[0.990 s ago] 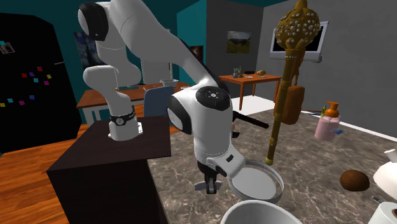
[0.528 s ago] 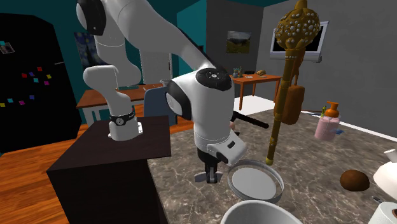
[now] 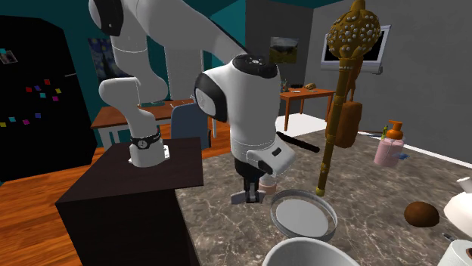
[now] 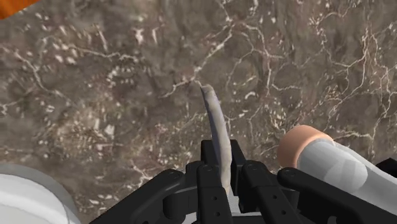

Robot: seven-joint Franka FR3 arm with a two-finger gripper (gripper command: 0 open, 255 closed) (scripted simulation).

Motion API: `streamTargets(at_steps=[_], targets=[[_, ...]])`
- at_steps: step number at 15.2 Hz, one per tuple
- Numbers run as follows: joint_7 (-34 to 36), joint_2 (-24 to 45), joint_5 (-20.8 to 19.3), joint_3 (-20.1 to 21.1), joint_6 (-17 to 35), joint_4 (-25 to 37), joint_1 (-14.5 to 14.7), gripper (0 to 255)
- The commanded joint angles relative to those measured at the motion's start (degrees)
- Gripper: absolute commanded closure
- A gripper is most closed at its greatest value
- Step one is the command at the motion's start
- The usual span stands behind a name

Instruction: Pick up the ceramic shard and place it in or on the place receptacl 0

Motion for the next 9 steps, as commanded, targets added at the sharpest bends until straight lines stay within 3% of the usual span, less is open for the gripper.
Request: streamTargets(at_steps=[1, 9], targets=[[1.2, 0.5, -0.1, 0.3, -0.8, 1.5, 0.8, 255], [10.3, 10.1, -1.9, 1.6, -5.0, 16.9, 8.6, 255]])
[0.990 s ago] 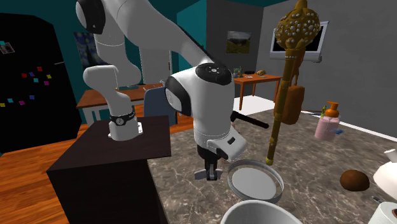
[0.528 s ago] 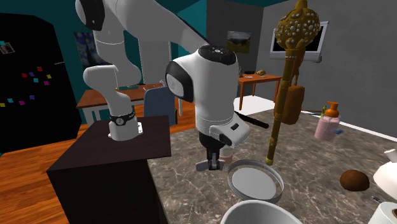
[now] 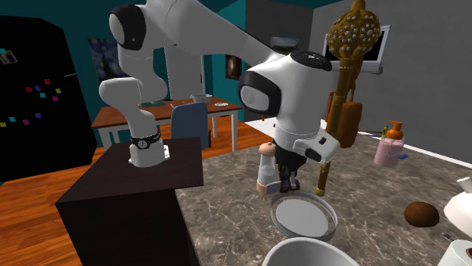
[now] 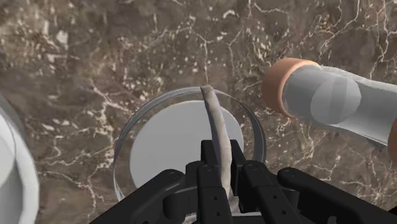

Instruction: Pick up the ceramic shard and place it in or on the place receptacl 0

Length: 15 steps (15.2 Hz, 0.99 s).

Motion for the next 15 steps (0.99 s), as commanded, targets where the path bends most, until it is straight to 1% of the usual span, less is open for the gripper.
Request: streamTargets(at_steps=[1, 5, 15], targets=[[2.6, 3.5, -0.6, 0.2, -1.5, 5.5, 2.4, 255], [6.5, 10.0, -1.7, 0.3, -5.3, 16.6, 6.5, 255], [5.6, 13.9, -2.0, -0.1, -0.4, 15.5, 6.8, 255]])
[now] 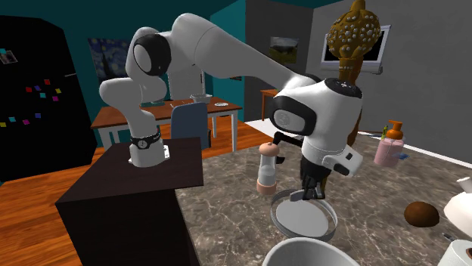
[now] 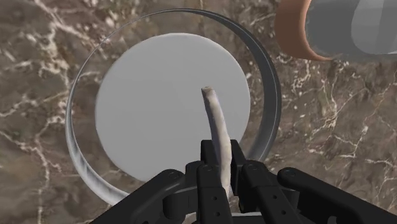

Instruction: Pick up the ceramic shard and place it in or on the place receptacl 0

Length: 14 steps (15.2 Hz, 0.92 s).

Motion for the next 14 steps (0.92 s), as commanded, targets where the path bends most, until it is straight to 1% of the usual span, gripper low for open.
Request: streamTargets(at_steps=[1, 4, 11, 12, 14], targets=[[-0.2, 0.8, -0.1, -0.1, 1.0, -0.3, 0.0, 255], [-0.4, 2.0, -0.2, -0.2, 2.2, -0.2, 0.2, 255], [-0.4, 2.0, -0.2, -0.2, 2.1, -0.2, 0.2, 255], [-0.4, 2.0, -0.2, -0.2, 2.2, -0.2, 0.2, 0], [-0.4, 2.0, -0.2, -0.2, 2.2, -0.2, 0.2, 0]])
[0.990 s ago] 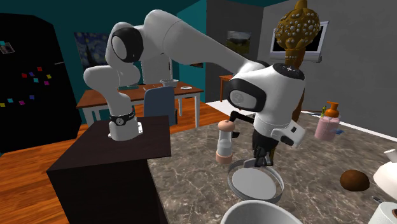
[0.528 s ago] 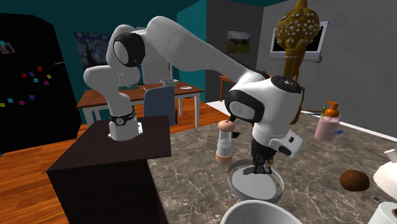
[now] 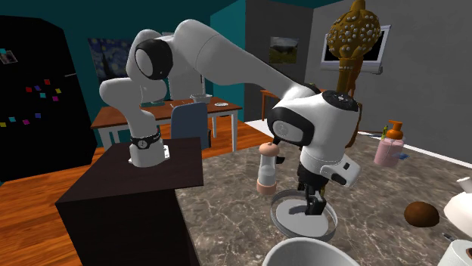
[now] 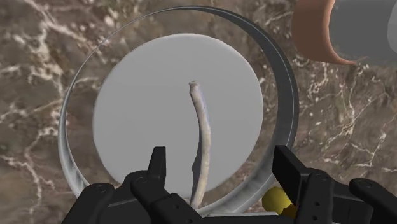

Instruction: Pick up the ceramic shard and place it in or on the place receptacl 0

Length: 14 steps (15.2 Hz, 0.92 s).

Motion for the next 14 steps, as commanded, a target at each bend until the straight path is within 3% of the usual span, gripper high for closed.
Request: streamTargets(at_steps=[1, 3, 7, 14], targets=[[0.0, 0.0, 0.0, 0.0, 0.0, 0.0, 0.0, 0], [0.0, 0.0, 0.0, 0.0, 0.0, 0.0, 0.0, 0], [0.0, -2.4, 0.1, 0.1, -5.7, 3.2, -0.8, 0], [0.0, -2.4, 0.1, 0.1, -5.7, 3.2, -0.8, 0]])
